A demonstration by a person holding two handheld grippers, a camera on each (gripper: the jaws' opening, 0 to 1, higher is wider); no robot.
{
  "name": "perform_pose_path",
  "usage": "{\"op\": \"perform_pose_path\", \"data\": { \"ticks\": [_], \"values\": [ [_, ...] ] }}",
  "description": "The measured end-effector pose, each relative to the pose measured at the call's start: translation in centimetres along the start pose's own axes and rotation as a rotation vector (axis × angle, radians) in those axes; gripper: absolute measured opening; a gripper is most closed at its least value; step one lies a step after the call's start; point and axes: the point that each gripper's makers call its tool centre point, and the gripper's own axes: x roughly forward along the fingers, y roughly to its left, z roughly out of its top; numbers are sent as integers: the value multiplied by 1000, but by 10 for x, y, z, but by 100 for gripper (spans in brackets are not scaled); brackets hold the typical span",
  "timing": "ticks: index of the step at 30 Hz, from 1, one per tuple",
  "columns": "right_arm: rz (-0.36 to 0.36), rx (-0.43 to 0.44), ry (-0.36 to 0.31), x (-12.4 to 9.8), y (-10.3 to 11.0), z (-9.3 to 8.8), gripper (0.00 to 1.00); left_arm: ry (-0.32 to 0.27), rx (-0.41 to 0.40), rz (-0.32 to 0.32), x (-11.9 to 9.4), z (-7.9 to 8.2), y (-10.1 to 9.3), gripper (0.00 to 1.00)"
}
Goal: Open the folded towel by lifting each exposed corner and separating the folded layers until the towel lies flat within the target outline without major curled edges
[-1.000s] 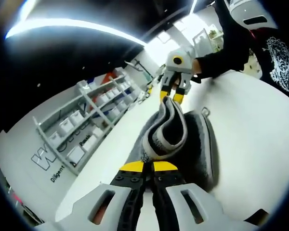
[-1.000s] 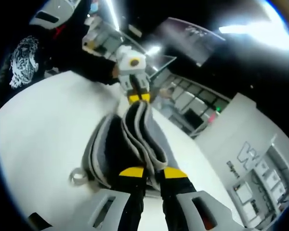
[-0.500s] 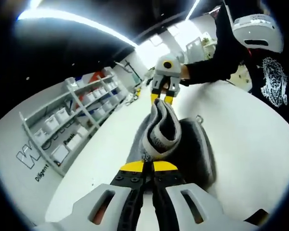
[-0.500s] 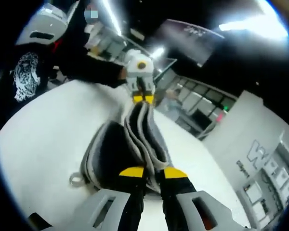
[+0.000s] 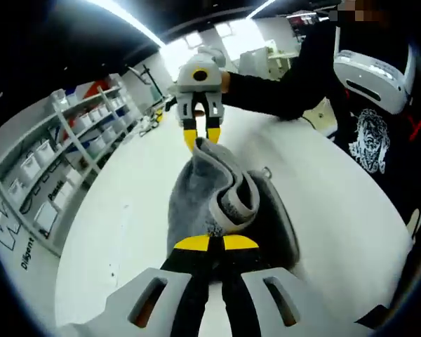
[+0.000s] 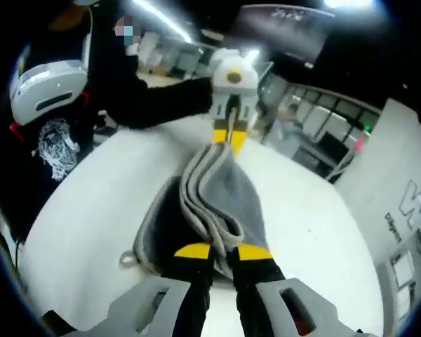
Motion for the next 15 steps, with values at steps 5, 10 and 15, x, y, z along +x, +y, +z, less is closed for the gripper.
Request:
{"op": "perform_pose_path", "data": {
  "ticks": [5, 10, 15],
  "values": [
    [12, -3, 16, -6, -9, 5, 6, 7, -45, -45, 8, 2, 2, 2],
    [-20, -4, -20, -10, -19, 8, 6, -1, -26, -27, 2, 4, 3, 2],
    [-44, -1, -22, -12, -22, 7, 6, -15, -26, 24, -8, 1, 13, 2]
  ]
}}
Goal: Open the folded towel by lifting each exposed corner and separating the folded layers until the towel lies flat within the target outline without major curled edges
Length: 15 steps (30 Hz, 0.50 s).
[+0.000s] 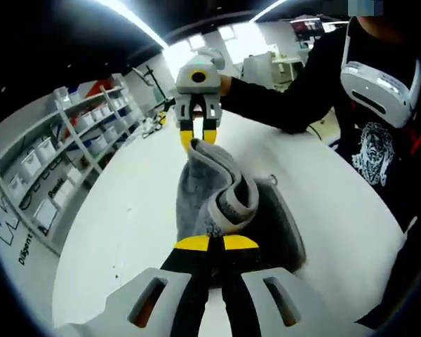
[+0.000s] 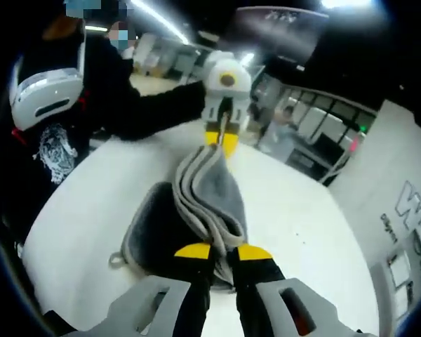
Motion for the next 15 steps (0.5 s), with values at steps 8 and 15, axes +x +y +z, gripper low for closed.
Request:
{"op": "perform_pose_path", "data": {
  "ticks": [8, 15],
  "values": [
    [-65, 18, -7, -1, -15, -1, 6, -37, -5, 39, 0, 0, 12, 3],
    [-134, 24, -24, -3, -29, 4, 6, -65, -27, 133, -9, 4, 32, 2]
  ]
}}
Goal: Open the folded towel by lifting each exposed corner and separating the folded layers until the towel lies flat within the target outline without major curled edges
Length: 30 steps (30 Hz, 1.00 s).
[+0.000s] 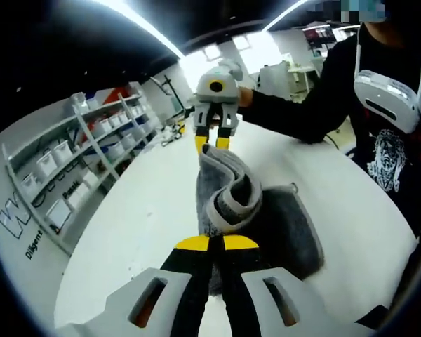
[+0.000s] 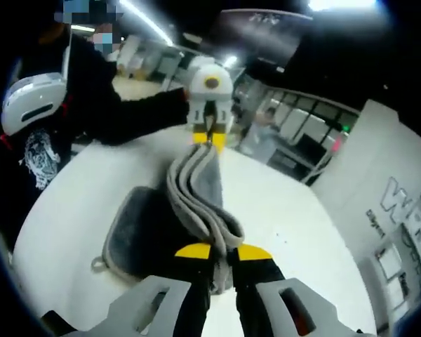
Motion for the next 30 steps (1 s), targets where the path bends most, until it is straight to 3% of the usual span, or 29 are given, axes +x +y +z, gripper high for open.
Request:
{"op": "perform_pose_path", "data": {
  "ticks": [5, 13, 20, 30],
  "values": [
    [-47, 5, -26, 0, -11, 3, 6, -3, -10, 29, -2, -1, 7, 2],
    [-10, 29, -36, 10, -8, 6, 6, 19, -15, 71, 0, -10, 18, 3],
    [5, 34, -5, 8, -13, 0, 6, -1, -6, 73, -1, -4, 19, 3],
    [-47, 49, -21, 11, -34, -6, 6, -38, -57, 162, 0, -9, 47, 2]
  ]
}}
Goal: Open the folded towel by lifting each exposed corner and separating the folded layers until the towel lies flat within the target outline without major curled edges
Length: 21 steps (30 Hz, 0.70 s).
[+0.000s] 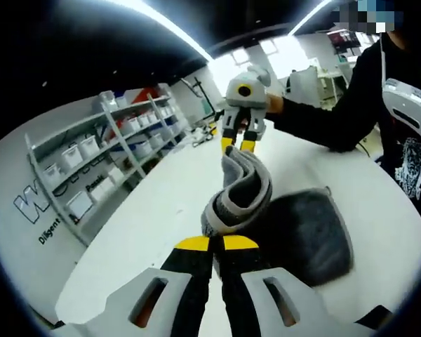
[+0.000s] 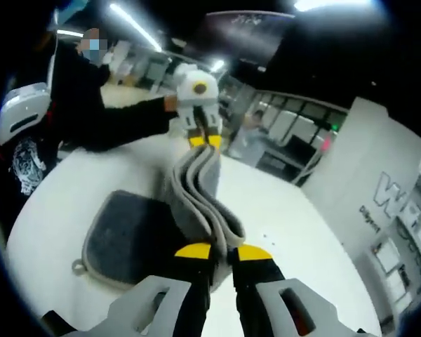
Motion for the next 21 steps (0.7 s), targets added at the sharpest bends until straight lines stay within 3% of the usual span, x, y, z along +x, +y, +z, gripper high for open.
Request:
{"op": "perform_pose_path", "data": {
  "ticks": [14, 21],
  "values": [
    [-57, 12, -5, 6, -14, -4, 6, 4, -25, 75, 9, -5, 18, 3],
    [-115, -11, 30, 13, -27, -17, 6, 11, -80, 124, 18, -13, 32, 3]
  ]
}}
